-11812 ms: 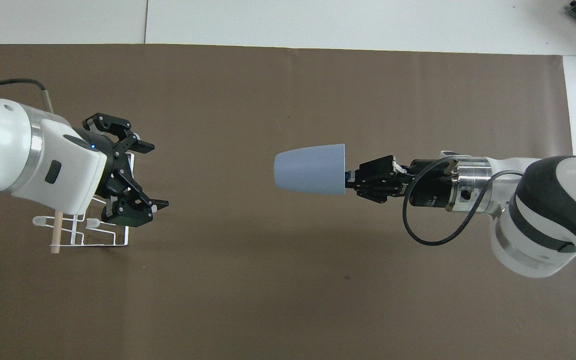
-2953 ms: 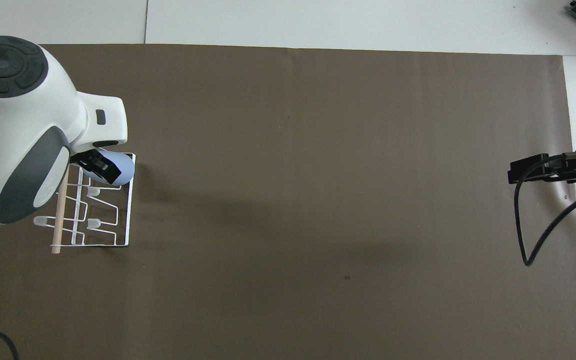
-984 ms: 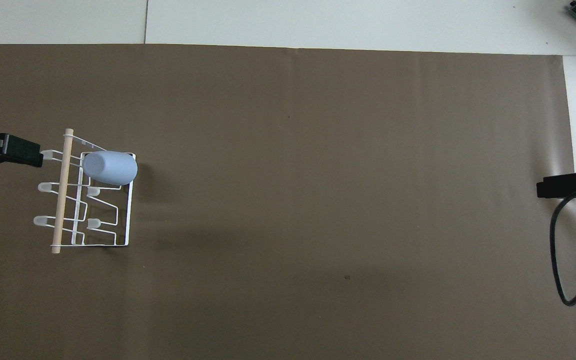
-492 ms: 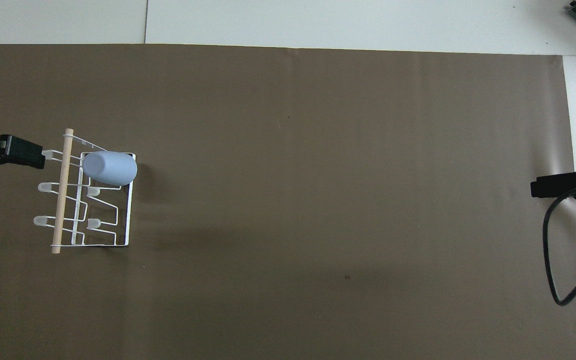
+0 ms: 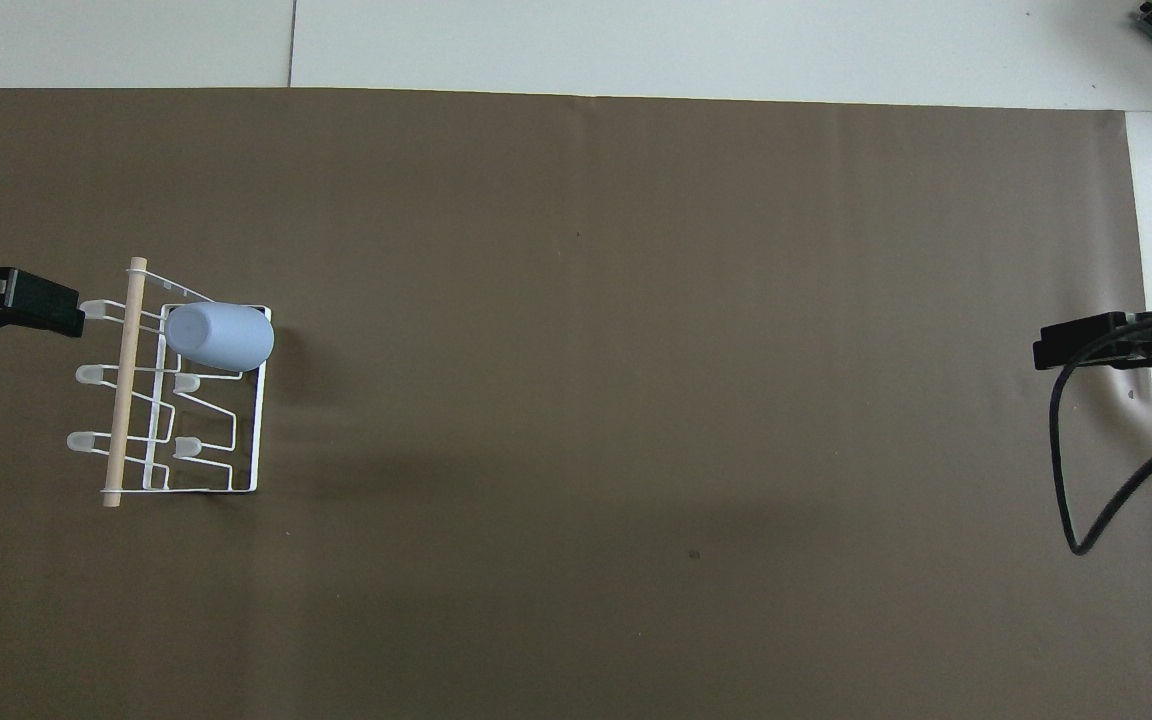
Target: Hang cup on cup holder
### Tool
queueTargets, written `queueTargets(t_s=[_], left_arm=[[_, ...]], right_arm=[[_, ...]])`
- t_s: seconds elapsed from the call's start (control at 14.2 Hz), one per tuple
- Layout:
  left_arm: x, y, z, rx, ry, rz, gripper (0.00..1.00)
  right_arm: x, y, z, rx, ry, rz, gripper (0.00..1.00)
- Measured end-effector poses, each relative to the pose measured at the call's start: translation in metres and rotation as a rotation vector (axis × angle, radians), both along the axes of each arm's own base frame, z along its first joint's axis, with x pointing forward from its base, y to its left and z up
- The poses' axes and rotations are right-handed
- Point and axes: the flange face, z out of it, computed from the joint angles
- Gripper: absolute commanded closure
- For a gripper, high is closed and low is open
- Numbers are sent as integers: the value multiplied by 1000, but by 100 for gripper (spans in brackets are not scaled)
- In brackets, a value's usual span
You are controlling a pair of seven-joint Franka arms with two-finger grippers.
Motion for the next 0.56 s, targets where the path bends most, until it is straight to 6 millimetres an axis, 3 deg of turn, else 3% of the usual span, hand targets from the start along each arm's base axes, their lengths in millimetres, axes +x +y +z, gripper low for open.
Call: queueTargets(t_s=[0.35, 0.56], left_arm=[[0, 25, 1, -1, -1, -8, 0], [0, 25, 3, -2, -5, -18, 0]], right_arm=[[0, 0, -2, 0, 5, 0, 0], [0, 0, -4, 0, 9, 0, 0]])
